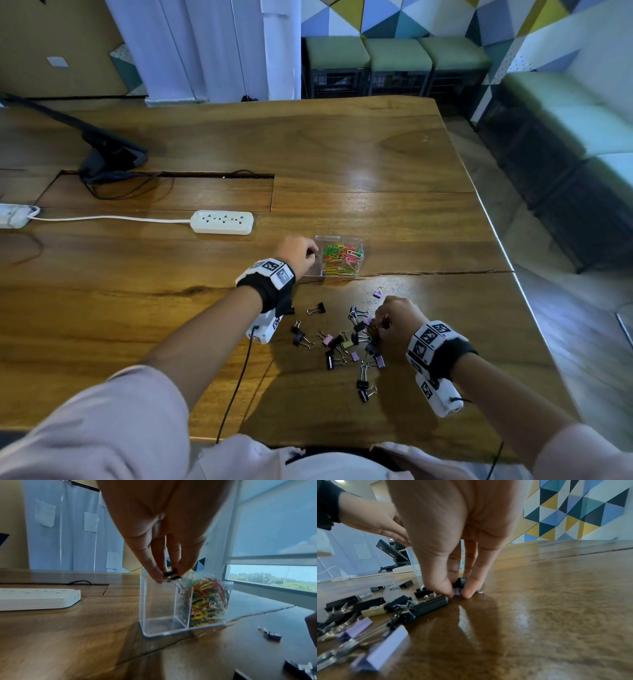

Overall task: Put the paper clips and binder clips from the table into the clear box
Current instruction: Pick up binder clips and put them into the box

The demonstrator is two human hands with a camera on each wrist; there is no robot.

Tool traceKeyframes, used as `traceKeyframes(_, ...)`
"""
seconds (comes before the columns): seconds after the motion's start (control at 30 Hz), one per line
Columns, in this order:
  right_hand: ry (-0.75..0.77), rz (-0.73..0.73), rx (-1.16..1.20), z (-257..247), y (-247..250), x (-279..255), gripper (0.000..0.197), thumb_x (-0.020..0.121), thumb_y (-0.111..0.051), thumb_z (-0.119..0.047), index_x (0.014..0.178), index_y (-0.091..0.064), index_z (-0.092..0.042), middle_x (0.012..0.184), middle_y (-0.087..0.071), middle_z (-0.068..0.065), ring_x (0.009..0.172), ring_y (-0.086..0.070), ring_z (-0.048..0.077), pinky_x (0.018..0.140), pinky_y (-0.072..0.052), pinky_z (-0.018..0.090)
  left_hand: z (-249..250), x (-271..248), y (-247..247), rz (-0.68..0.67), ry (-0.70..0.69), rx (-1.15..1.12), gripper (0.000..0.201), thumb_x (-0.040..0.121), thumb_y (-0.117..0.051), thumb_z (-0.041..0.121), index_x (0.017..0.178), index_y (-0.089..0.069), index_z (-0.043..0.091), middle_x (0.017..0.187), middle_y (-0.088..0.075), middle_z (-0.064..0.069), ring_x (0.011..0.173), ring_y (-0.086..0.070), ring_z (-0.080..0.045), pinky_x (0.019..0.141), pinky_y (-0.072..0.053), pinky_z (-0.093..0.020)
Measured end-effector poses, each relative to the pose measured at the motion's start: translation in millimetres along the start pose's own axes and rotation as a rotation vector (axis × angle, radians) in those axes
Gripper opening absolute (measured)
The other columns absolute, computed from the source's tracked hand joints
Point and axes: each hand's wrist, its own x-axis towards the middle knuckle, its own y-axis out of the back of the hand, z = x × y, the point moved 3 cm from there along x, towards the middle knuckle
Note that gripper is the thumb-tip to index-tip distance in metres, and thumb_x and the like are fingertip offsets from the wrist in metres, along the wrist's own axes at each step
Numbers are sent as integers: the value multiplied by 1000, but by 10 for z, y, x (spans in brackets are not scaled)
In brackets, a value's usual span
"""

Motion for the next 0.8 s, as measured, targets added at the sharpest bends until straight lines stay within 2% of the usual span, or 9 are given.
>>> traceKeyframes(0.07,5,0,5,-5,0,-5,17,81,-62,-20,97,-68,-17,104,-56,-3,89,-51,11,71,-37,13,-14,-12,-49,-22,-13,30,30,95,-46,12,121,-62,12,122,-64,-6,108,-60,-21,87,-46,-27)
traceKeyframes(0.23,19,15,65,15,0,8,10,78,-64,-20,87,-69,-19,100,-55,-5,85,-49,7,60,-26,1,-41,-29,-87,-36,-89,87,38,97,-42,8,133,-51,13,135,-55,-6,123,-51,-22,101,-41,-31)
traceKeyframes(0.33,29,38,94,28,11,12,4,77,-66,-19,81,-69,-19,102,-57,-7,90,-52,7,67,-29,1,-73,-54,-127,-41,-110,106,41,96,-42,4,135,-49,15,141,-50,-5,127,-49,-21,108,-36,-31)
traceKeyframes(0.4,31,52,97,23,28,10,5,77,-67,-18,82,-69,-19,100,-60,-7,90,-53,7,74,-37,8,-105,-73,-183,-70,-92,118,41,95,-42,3,133,-51,16,143,-46,-7,125,-51,-22,112,-33,-34)
traceKeyframes(0.5,7,45,106,13,69,7,6,77,-68,-18,82,-69,-20,96,-62,-7,87,-55,8,77,-43,14,-126,-93,-238,-78,-73,102,44,94,-40,1,134,-51,17,143,-46,-7,126,-46,-24,108,-39,-36)
traceKeyframes(0.6,33,68,141,-30,158,23,9,75,-71,-18,74,-64,-24,87,-60,-9,82,-56,8,79,-49,19,-51,-152,-236,25,-161,174,42,94,-42,6,134,-49,14,138,-48,-4,126,-39,-22,106,-37,-33)
traceKeyframes(0.67,18,77,176,-59,242,48,14,75,-72,-17,71,-62,-25,83,-55,-13,78,-53,4,69,-45,11,-10,-265,-223,110,-200,213,36,91,-46,12,127,-51,15,129,-48,-4,118,-41,-20,98,-39,-29)
traceKeyframes(0.73,-13,70,239,-68,328,88,13,75,-74,-17,72,-64,-24,79,-52,-17,73,-49,-4,60,-35,6,-19,-398,-248,122,-194,211,29,88,-50,15,117,-49,15,120,-47,-3,108,-44,-17,91,-41,-27)
traceKeyframes(0.8,4,62,261,-88,407,141,7,77,-73,-20,74,-67,-20,77,-54,-17,71,-47,-7,63,-36,8,-79,-511,-316,54,-134,190,30,83,-54,17,112,-45,15,117,-46,-3,102,-45,-17,90,-44,-29)
